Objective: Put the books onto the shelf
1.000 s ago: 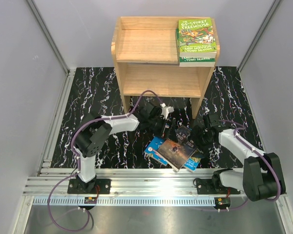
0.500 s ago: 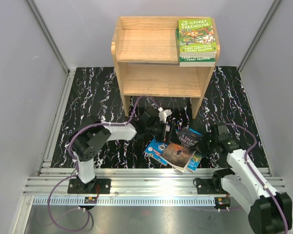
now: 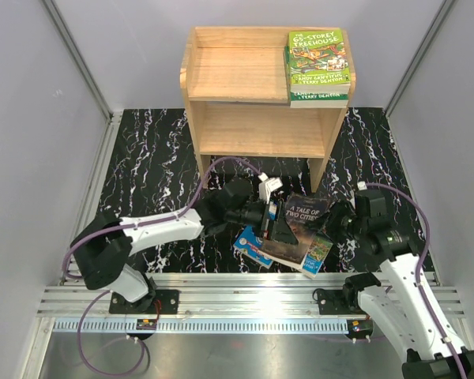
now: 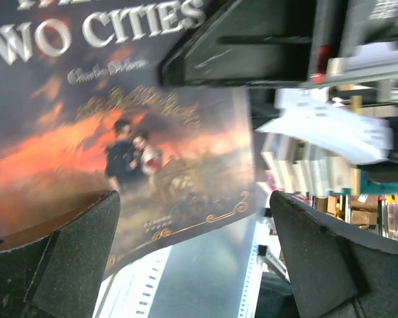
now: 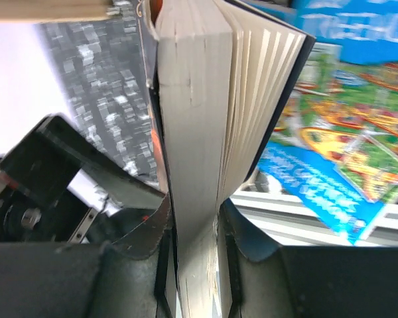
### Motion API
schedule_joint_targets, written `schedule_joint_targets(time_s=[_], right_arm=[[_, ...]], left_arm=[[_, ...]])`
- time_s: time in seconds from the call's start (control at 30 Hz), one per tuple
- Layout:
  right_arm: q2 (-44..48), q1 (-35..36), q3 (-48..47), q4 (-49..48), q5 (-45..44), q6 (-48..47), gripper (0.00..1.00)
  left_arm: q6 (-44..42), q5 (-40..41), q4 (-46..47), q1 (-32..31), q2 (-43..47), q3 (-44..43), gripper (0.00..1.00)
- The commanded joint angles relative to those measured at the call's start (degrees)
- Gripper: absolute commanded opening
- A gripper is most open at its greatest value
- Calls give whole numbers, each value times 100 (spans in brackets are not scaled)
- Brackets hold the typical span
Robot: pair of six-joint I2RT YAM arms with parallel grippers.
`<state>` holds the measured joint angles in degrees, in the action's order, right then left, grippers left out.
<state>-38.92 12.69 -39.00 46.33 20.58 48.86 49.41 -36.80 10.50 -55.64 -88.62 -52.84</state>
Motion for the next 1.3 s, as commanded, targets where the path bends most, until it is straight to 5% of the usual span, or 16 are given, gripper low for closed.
schedule_joint_targets(time_s=[0.0,0.17,0.47,0.93,1.03,1.13,1.27], right_arm=[[366,6,-573,-827,1123,237,0],[569,14,-792,-916,1606,440,0],[649,6,-1382,-326,1739,168,0],[772,6,-1601,-633,2064,659,0],[815,14,-1558,-774,2090,704,0],[894,-3,-1357,-836,2065,678,0],[1122,6,-1013,-590,1784,546,0]], left_arm=[[113,-179,93,88,196,-25,99],[-88,66,-197,149,389,-68,99],[-1415,831,-2611,396,838,-910,99],[-1513,1078,-2772,404,758,-763,96],[-1243,703,-2249,405,776,-606,91],[-498,70,-1414,439,811,-360,67],[445,-362,120,519,1021,-132,59]])
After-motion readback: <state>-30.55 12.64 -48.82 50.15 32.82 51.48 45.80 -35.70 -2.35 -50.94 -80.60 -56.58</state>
